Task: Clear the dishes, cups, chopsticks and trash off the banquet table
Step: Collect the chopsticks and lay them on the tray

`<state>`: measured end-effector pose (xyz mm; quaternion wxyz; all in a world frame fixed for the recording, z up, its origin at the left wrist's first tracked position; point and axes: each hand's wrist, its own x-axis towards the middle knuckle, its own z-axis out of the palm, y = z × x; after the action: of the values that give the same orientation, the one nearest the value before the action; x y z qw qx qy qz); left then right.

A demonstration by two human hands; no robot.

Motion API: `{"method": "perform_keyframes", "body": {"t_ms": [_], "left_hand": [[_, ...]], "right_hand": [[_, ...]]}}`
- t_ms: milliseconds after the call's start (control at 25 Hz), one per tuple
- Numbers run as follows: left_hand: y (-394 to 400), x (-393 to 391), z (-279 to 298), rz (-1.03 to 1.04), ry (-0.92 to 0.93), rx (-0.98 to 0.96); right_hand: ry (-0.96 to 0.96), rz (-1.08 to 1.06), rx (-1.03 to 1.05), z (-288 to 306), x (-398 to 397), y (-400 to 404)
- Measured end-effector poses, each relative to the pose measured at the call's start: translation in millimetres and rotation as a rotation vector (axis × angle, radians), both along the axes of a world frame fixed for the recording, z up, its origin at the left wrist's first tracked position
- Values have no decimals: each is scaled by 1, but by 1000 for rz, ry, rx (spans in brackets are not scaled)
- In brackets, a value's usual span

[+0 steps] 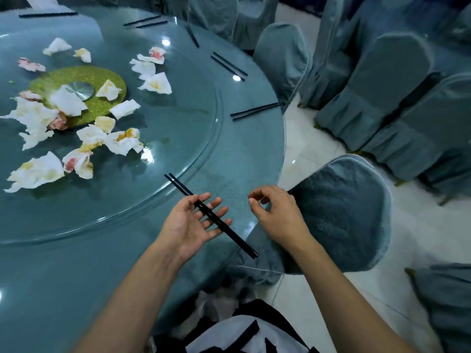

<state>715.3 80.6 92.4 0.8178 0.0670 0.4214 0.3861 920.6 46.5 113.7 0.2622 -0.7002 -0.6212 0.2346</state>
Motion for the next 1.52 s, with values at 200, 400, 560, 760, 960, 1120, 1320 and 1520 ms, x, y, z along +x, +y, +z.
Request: {"method": "perform_keyframes", "body": {"t_ms": [200, 400, 560, 760, 960, 1120, 1320, 1520], "left_hand": [[-6, 56, 13, -153, 6, 30], [-20, 126, 23, -268, -7, 47], [-43, 197, 27, -319, -7, 44], [-76, 287, 34, -318, -18, 39], [-109, 377, 36, -329, -39, 60], [-118, 426, 38, -367, -38, 76], [-109, 476, 37, -353, -25, 63], [-84, 523, 29, -318, -29, 37]], "right_hand": [[-22, -134, 19, 8, 49, -30], [13, -259, 49, 12, 110, -66], [32, -300, 49, 16, 174, -92], [64, -336, 73, 18, 269, -128], [81, -392, 82, 13, 359, -166], [112, -441, 84, 4, 407, -185], [137, -442, 65, 0, 456, -177], [135, -413, 61, -5, 504, -147]]}}
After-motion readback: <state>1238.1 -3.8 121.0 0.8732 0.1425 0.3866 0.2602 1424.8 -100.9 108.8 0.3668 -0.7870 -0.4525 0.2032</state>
